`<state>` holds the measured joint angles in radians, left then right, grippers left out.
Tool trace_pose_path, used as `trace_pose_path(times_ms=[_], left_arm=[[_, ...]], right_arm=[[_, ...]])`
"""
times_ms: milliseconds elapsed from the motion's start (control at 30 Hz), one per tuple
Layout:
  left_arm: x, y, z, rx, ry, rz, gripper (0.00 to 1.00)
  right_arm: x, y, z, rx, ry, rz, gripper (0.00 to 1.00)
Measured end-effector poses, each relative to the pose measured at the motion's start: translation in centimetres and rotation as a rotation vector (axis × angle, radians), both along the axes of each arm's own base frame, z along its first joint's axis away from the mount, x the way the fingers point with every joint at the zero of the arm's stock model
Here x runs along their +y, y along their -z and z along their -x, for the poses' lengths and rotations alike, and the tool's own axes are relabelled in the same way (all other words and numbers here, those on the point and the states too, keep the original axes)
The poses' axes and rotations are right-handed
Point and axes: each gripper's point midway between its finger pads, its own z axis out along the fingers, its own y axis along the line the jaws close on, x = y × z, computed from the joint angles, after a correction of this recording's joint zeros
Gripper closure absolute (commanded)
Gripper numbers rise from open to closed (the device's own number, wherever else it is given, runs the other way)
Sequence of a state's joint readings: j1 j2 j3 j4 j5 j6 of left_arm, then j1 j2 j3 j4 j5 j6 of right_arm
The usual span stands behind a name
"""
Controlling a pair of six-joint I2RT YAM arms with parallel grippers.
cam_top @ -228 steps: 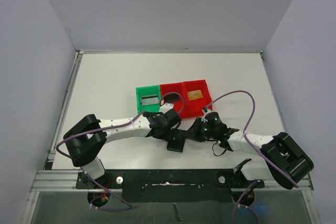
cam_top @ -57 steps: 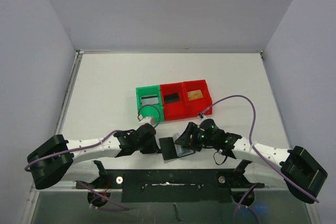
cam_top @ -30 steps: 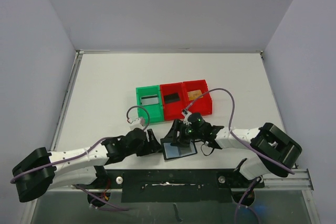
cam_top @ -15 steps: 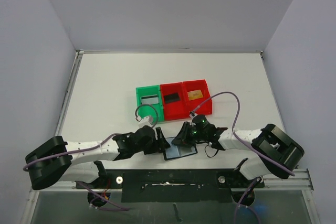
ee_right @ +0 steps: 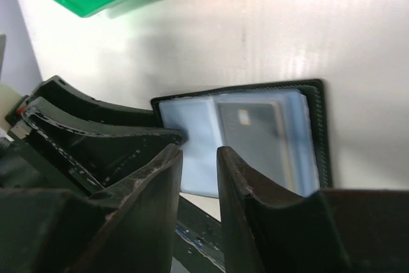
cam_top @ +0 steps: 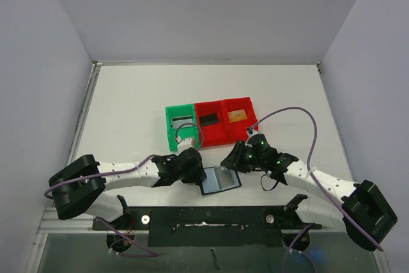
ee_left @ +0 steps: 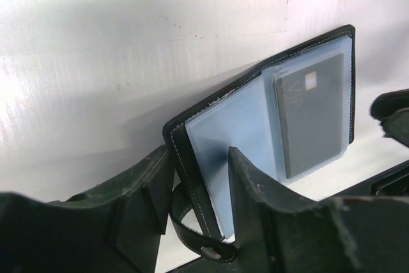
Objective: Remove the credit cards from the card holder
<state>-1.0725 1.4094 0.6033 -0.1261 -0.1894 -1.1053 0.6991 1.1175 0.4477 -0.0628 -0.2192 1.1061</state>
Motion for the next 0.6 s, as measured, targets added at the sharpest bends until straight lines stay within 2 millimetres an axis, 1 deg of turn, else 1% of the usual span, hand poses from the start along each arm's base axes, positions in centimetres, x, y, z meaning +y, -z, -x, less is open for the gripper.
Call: trace_pose_path(times_ms=[100,200,267,367,433,500,600], left_arm=[[0.2,0.1,0.1,-0.002,0.009,-0.009,0.75],[0.4,0.3,0.3,-0.002,0.019,-0.005,0.79],[0.6,0.4,0.6,0.000,0.024,0.001,0.79],[0.8,0.4,0.8,0.004,0.029,0.006,0.81],[0.8,0.4,1.0,0.006,0.035,0.009,0.82],[0.7,0.4,1.0,0.007,0.042,0.011,0.82],[0.7,0.4,1.1,0.006,0.053,0.010,0.83]], right_arm=[[-1.3,-0.1,0.3,-0.001,0.024,0.036,0.61],[-1.9,-0.1,0.7,-0.007,0.020,0.060,0.54],[-2.3,0.4,1.0,0.003,0.011,0.086,0.54],[-3.0,2.1,1.6,0.051,-0.012,0.165,0.56],[-3.1,2.8,2.0,0.074,-0.034,0.209,0.57],[-3.0,3.1,2.4,0.083,-0.063,0.241,0.57],[-2.4,2.7,2.4,0.067,-0.100,0.269,0.56]])
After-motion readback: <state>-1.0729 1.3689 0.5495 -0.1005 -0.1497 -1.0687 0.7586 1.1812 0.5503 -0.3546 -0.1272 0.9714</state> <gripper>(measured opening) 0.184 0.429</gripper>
